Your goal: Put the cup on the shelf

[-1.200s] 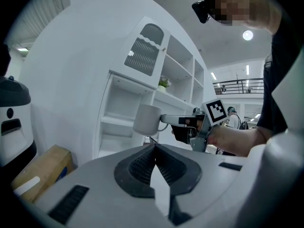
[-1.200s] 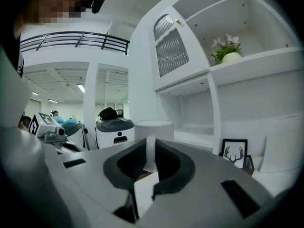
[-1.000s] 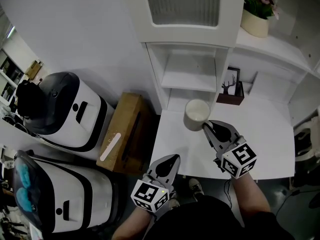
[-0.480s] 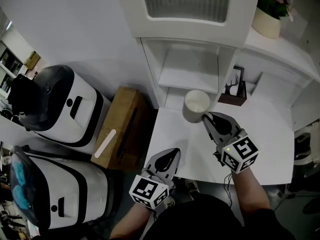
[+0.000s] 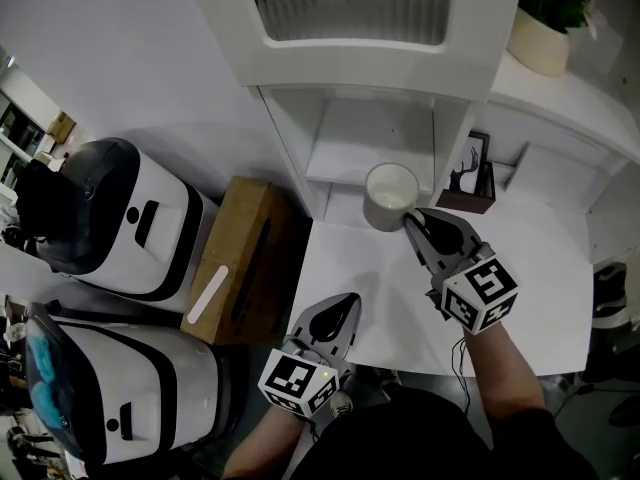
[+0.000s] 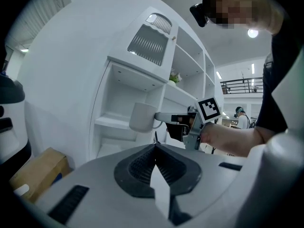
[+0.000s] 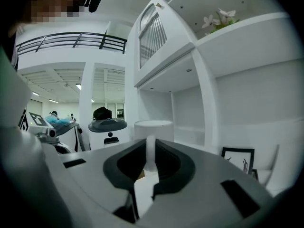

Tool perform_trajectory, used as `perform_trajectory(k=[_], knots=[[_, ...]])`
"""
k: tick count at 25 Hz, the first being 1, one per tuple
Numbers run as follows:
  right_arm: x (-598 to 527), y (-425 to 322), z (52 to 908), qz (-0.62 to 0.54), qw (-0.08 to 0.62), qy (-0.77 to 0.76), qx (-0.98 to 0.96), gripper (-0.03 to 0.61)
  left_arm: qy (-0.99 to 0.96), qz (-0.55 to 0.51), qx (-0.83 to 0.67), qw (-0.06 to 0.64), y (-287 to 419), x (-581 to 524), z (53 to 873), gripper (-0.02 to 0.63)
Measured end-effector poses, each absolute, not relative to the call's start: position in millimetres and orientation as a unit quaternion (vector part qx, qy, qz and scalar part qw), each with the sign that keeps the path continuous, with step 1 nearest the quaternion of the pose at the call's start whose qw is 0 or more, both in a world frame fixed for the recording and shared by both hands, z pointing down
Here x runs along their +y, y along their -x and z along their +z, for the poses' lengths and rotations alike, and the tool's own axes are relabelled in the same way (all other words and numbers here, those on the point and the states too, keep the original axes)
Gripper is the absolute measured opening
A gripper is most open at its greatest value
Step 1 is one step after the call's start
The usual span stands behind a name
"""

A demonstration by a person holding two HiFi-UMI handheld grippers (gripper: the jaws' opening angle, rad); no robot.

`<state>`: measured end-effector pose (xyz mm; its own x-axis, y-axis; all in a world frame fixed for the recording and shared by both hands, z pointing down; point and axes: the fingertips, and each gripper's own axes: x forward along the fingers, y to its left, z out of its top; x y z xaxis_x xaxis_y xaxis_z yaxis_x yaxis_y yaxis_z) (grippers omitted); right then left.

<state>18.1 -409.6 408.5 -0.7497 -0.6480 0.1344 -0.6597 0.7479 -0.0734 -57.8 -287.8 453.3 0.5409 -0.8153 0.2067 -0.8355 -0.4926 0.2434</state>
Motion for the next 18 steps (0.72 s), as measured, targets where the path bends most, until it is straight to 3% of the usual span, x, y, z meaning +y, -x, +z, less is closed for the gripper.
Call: perform_trajectory(k=[18], knots=[[-468.0, -14.6, 412.4, 0.068, 0.055, -0.365, -0.927, 0.031, -0.855, 0.035, -0.491, 0.162, 54.8, -324.1, 456.8, 0.005]])
